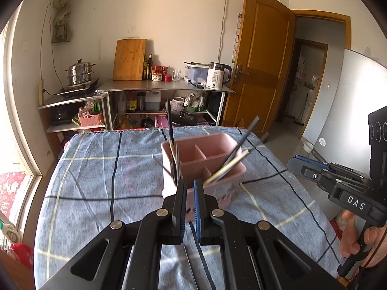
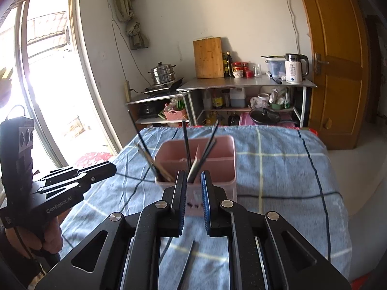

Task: Organize utensils
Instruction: 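Lower the silver chopstick into the basket and open the left tool while the right tool releases the black chopstick, then move both open tools back to the last two black chopsticks on the cloth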

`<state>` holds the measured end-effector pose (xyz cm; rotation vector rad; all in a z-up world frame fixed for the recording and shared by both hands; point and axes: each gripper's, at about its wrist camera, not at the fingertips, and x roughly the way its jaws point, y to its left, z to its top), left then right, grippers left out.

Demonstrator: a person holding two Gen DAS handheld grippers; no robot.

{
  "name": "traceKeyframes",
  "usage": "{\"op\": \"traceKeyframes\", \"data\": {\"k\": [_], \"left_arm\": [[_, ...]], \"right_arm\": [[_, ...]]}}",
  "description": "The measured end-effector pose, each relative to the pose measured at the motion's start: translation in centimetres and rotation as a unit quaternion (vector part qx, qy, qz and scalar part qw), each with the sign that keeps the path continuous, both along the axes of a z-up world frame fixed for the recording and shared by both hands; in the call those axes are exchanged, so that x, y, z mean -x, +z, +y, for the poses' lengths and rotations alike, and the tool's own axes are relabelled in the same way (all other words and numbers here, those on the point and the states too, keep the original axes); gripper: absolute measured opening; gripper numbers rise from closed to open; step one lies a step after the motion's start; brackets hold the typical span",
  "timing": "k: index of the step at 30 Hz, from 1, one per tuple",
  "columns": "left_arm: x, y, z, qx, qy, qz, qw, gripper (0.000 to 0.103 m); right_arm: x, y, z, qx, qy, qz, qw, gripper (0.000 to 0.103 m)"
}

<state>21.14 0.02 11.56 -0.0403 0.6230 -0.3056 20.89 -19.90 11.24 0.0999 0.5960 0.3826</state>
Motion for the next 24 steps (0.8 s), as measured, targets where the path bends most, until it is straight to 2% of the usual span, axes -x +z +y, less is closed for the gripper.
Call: {"op": "traceKeyframes", "data": {"k": [11, 13, 15, 24], "left_arm": [[5.4, -4.0, -0.3, -0.015, 0.008, 0.024, 0.9996, 0.005], [6.4, -4.9, -0.4, -0.019, 0.008, 0.030, 0.9993, 0.005], [7.0, -5.5, -0.5, -0.023, 0.005, 0.036, 0.9991, 0.005], [8.6, -7.3, -0.8, -0.024, -0.004, 0.054, 0.9982, 0.005]], "right_arm": [[4.9, -3.4, -0.8, -0.013, 0.008, 0.031, 0.999, 0.013], [5.8, -4.3, -0.8, -0.007, 0.011, 0.038, 0.999, 0.018], [6.5, -5.1, -0.7, -0.002, 0.014, 0.045, 0.999, 0.023], [7.8, -7.3, -0.8, 0.002, 0.014, 0.073, 0.997, 0.023]]}}
